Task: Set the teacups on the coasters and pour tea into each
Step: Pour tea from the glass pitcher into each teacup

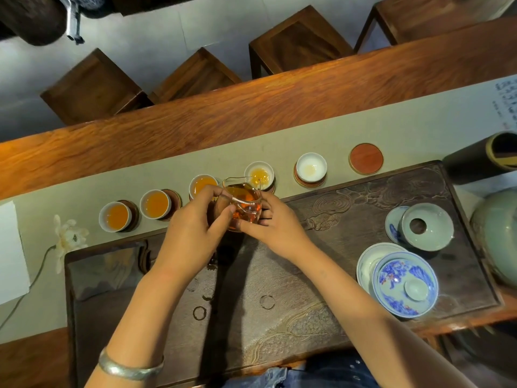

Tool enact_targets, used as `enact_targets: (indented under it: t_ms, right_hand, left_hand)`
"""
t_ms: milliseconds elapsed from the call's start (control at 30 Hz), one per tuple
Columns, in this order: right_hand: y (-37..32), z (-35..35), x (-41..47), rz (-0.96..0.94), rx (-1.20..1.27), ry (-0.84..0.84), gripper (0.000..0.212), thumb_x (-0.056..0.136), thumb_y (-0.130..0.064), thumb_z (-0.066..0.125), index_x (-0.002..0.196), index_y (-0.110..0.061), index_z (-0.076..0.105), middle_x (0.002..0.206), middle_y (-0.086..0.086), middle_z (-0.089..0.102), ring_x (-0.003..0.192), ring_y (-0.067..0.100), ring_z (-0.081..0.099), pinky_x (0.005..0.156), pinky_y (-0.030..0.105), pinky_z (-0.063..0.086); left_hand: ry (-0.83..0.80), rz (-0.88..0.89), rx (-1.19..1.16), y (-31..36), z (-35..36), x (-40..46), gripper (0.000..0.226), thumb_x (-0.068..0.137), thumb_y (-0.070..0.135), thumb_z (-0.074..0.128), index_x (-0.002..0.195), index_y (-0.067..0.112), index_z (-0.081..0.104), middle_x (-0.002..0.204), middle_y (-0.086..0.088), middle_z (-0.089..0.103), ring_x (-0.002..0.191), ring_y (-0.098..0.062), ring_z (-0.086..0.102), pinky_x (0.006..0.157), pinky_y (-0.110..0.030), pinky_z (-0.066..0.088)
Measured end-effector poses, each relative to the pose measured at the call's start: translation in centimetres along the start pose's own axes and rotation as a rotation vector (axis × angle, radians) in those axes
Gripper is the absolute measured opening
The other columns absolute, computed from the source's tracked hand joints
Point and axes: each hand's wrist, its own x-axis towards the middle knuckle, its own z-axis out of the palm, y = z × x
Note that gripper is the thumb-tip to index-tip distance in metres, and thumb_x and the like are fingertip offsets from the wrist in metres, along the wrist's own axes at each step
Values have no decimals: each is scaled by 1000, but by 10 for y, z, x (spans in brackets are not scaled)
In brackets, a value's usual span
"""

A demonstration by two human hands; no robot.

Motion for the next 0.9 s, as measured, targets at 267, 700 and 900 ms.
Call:
enact_targets:
  t_ms: [267,700,900]
  right_hand:
    - [-2,-1,0,18,7,-14,57,62,-53,80,113,-53,53,118,-14,69,106,4,68,97,39,55]
    - [1,-3,3,35,17,-24,60,63,-53,81,117,-46,55,118,-11,69,107,6,68,98,42,54]
    - [2,-4,4,34,-2,-28,56,64,-52,80,115,-49,56,116,-14,70,106,4,68,97,42,55]
  left_hand:
    - [0,-16,0,1,0,1,16,92,34,58,107,30,55,86,14,64,74,0,59,54,-11,38]
    - [-2,-3,16,3,0,4,17,92,34,57,108,29,56,85,16,63,77,4,58,56,-8,38]
    - [-7,-1,26,3,0,4,18,92,36,57,109,30,56,87,15,64,74,0,60,57,-15,43]
